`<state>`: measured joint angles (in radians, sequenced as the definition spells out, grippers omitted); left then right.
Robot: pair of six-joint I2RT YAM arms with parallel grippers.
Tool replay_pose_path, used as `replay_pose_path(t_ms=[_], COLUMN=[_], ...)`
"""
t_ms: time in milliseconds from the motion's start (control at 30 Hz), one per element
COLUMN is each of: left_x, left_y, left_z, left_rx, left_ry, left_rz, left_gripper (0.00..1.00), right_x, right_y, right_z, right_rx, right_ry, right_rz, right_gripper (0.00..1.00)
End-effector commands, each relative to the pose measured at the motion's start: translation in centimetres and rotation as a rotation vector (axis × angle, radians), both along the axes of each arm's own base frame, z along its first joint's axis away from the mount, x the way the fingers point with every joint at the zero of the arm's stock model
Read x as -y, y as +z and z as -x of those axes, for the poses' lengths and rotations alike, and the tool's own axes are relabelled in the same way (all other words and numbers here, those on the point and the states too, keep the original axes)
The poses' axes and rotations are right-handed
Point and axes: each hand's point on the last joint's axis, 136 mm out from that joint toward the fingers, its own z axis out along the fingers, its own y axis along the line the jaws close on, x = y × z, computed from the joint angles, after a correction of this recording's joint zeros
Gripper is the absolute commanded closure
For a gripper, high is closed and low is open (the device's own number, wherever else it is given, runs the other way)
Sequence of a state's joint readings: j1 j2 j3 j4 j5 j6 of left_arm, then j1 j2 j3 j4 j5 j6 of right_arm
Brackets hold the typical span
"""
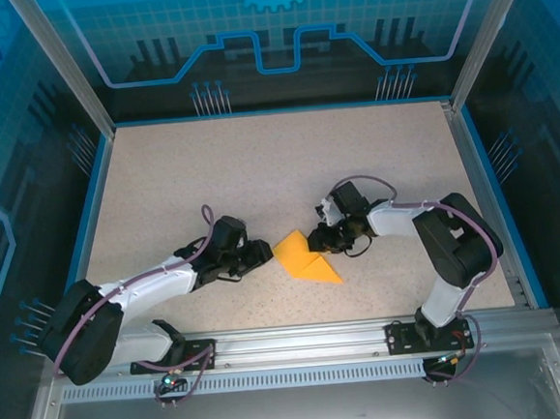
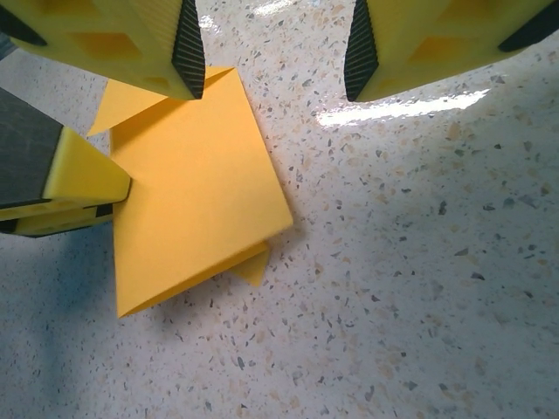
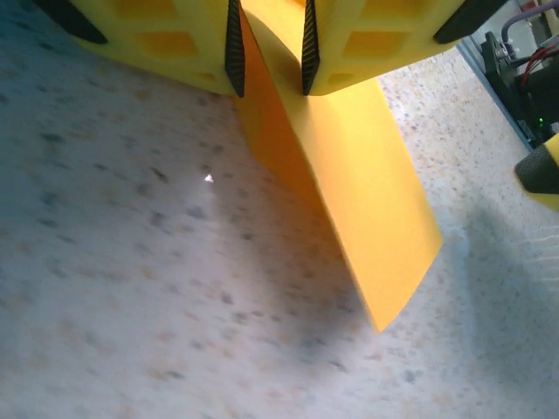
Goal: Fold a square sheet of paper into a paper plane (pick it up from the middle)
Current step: Fold the wing for the fifth time at the center of the table.
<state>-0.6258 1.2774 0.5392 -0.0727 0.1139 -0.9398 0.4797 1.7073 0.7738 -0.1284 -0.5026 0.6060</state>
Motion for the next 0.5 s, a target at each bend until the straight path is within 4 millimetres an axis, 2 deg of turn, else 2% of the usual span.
replay_pose_path(t_ms=[0,200,300,367,467], left_x=[1.0,2.0,2.8,3.4,4.2], left_y=[0.9,1.1,0.9,0.8,0.6], left_z=[-0.4,-0.9,-1.0,-1.1,-1.1], left_rx=[0.014,0.017,0.011,0.009,0.005], left_ry=[-0.036,-0.052,-0.067,-0.079,-0.096], left_rz=[0.010,0.029,0.044,0.051,0.050], left_gripper=[0.50,0.50,0.51,0.51,0.52], right_x=[-0.2,0.7,0.5,0.8,3.5], right_y=[1.1,0.7,1.0,1.3,1.5], right_z=[-0.8,-0.6,0.0,0.3,0.6], right_rx=[-0.006,-0.028,-0.025,-0.007,0.047], right_ry=[-0.120,-0.323,-0.348,-0.338,-0.353], right_rz=[-0.098,-0.124,-0.109,-0.079,0.034], right_gripper=[0.79,0.80,0.79,0.74,0.65])
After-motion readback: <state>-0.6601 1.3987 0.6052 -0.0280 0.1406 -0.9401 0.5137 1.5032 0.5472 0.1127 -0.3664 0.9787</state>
